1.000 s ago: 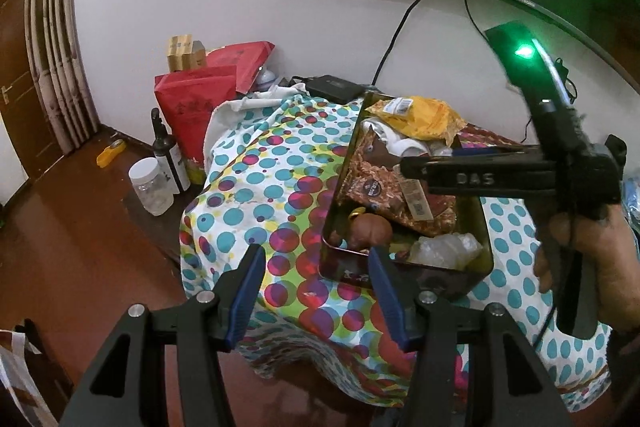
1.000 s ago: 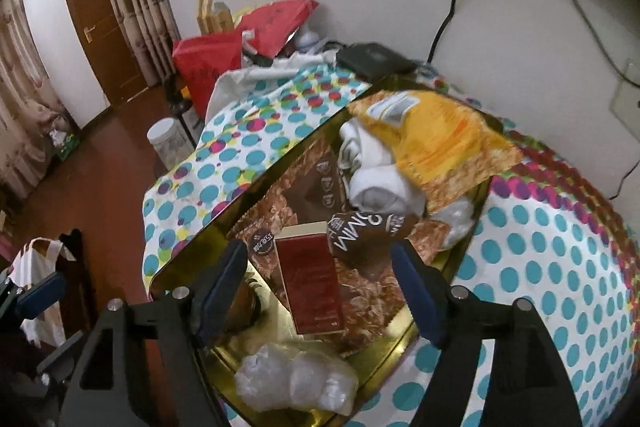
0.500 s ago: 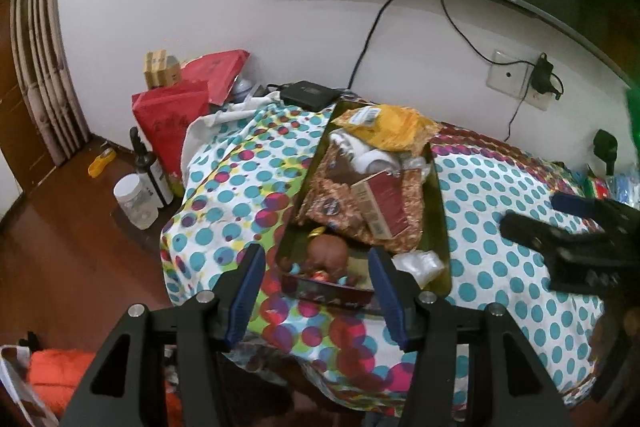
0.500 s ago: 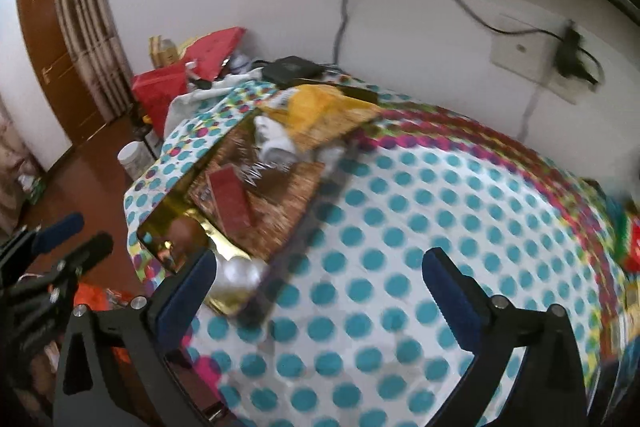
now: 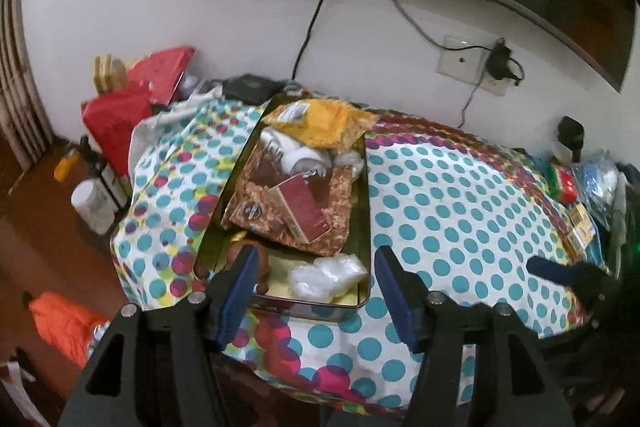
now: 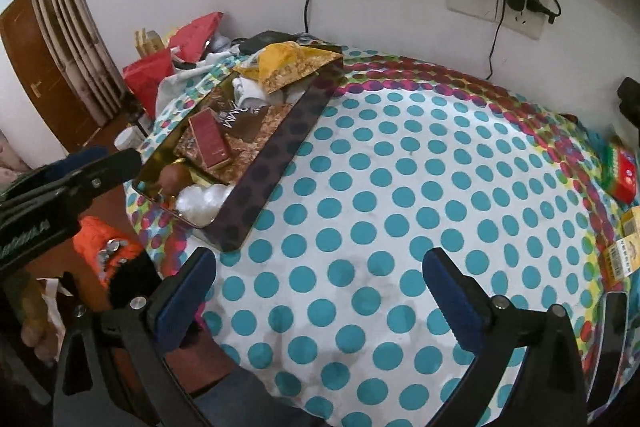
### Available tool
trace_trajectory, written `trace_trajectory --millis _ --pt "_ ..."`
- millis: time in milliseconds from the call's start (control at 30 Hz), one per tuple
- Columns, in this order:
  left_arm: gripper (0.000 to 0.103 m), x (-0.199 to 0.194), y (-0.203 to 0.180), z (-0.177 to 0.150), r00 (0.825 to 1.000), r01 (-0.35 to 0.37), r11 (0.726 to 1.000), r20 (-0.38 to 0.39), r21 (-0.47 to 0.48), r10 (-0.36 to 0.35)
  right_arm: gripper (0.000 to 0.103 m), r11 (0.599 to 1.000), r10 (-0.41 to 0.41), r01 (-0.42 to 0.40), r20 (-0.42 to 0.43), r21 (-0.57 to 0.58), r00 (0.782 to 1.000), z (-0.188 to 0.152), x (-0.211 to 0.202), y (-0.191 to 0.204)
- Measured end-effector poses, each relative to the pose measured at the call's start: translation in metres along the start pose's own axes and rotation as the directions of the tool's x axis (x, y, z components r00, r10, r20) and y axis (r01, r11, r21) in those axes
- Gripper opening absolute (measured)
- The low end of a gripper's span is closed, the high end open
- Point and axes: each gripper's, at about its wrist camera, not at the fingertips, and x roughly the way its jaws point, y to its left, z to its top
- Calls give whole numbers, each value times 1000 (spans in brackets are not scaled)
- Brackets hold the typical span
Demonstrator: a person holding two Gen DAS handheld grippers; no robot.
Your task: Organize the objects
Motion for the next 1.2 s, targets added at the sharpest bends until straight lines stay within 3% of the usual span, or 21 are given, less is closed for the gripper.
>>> trace_trajectory --millis 133,300,433,567,700,833,933,1100,1200 --pt "62 3 5 1 1000 -8 1000 -13 -18 7 103 1000 16 -16 -10 3 1000 -3 4 0" --pt "62 0 4 1 997 -78 997 0 18 78 103 1000 29 -29 -16 8 999 -5 6 1" --pt "62 1 7 0 999 -34 999 -22 -5 34 103 1000 24 -24 -13 0 1000 -5 4 4" --pt "62 4 5 0 993 -110 994 -33 12 110 103 1000 0 -1 -14 -26 1000 -3 0 13" --pt "62 4 10 -1 997 -70 997 -45 -20 69 103 998 -10 9 -15 -63 1000 1 -4 25" --pt "62 5 10 1 993 -112 994 -50 -11 111 103 997 6 -7 -14 -81 1000 3 -6 34" --pt "68 6 13 -1 996 -65 997 -67 -33 63 103 996 14 -15 -12 -85 1000 4 -6 37" --pt "70 7 8 -3 994 -84 996 -66 -24 82 103 996 8 -10 -24 -92 1000 2 -2 38" --pt "70 4 3 -3 991 -133 991 -33 -4 133 103 996 11 -14 -36 -86 999 1 1 37"
